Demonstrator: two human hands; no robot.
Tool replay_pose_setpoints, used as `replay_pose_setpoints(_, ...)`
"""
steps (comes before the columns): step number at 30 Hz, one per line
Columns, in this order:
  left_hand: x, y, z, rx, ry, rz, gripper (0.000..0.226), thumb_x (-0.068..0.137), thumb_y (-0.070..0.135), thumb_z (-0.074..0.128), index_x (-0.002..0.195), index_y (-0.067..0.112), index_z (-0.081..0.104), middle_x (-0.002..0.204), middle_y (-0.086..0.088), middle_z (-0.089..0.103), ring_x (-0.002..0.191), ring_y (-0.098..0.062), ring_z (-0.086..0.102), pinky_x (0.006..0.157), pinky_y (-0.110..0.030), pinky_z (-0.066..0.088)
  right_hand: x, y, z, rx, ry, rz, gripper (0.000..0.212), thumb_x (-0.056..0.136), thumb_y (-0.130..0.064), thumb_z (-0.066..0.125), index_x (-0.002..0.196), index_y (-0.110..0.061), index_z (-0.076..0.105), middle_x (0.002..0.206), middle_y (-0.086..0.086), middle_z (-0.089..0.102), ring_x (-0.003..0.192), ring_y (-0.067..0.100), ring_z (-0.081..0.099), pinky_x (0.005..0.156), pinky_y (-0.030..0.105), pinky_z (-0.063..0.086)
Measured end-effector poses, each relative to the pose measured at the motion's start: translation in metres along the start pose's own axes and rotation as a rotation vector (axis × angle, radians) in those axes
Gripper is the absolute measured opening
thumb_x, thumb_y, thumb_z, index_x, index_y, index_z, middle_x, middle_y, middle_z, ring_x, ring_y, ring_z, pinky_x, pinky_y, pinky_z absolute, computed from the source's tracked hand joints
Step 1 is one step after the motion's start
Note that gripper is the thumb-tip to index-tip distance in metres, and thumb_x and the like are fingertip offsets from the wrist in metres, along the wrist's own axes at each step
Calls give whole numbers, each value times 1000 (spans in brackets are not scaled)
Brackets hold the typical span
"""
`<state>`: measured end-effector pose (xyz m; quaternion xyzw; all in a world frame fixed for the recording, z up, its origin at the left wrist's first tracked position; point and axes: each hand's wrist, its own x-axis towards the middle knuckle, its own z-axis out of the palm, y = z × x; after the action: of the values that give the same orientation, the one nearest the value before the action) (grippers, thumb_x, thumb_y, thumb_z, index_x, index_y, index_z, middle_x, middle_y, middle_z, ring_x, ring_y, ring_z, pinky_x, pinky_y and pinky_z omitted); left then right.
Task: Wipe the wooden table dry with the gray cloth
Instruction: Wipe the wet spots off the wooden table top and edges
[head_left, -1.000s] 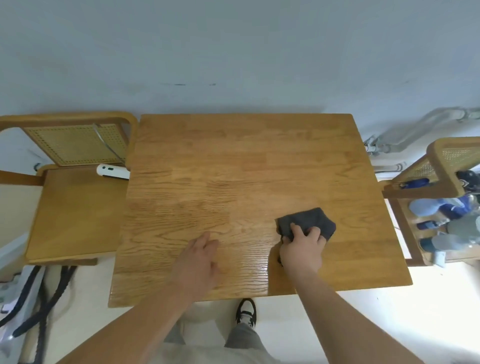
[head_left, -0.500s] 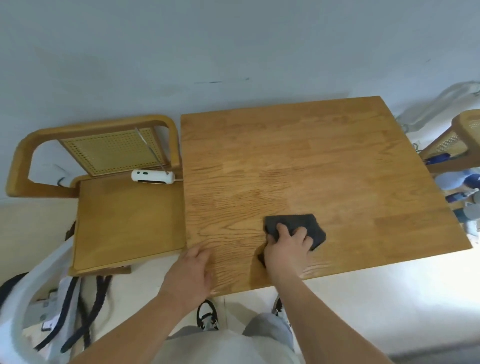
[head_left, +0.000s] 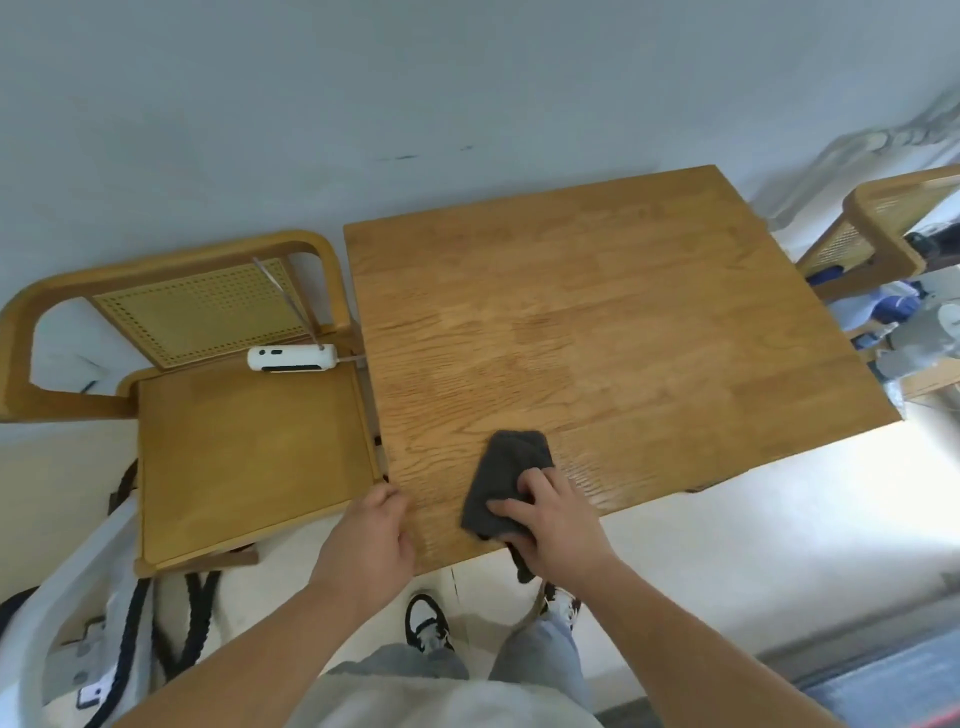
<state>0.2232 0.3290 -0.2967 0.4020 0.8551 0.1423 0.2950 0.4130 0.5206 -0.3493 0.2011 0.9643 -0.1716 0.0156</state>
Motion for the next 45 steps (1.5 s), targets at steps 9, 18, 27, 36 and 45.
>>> replay_pose_setpoints(9, 9, 26, 20, -33, -37, 90, 51, 100, 21, 55, 151, 16, 49, 156, 6, 41, 140, -16, 44, 113, -20, 33, -8, 57, -30, 111, 157, 1119, 33, 101, -42, 56, 132, -32, 59, 129, 9, 38, 122, 36, 36, 91, 43, 46)
replay_pose_setpoints(18, -3, -1, -15, -117, 83, -15, 47, 94, 8, 57, 139, 22, 61, 142, 8, 53, 123, -12, 55, 99, -20, 43, 30, -130, 38, 40, 8, 413, 40, 70, -38, 84, 108, -34, 74, 105, 6, 58, 91, 31, 55, 68, 40, 50)
replay_pose_setpoints(27, -24, -49, -22, -158, 169, -226, 46, 94, 9, 61, 141, 12, 60, 147, -7, 53, 133, -27, 53, 109, -34, 45, 109, -119, 33, -25, -44, 41, 36, 81, -39, 81, 115, -31, 73, 108, 7, 51, 101, 30, 53, 78, 39, 53)
replay_pose_setpoints(36, -30, -63, -30, -149, 139, -289, 49, 97, 14, 57, 146, 19, 55, 156, -3, 44, 139, -24, 46, 111, -29, 39, 183, -100, -6, -103, -167, 78, 43, 102, -39, 57, 144, -40, 51, 148, 4, 34, 139, 29, 30, 113, 44, 38)
replay_pose_setpoints(45, 22, 6, -15, -144, 25, -83, 39, 95, 12, 56, 132, 19, 65, 138, 5, 55, 120, -19, 59, 98, -31, 51, 36, -77, 7, 37, -133, 47, 40, 69, -32, 78, 108, -40, 70, 114, 2, 50, 111, 28, 48, 78, 41, 57)
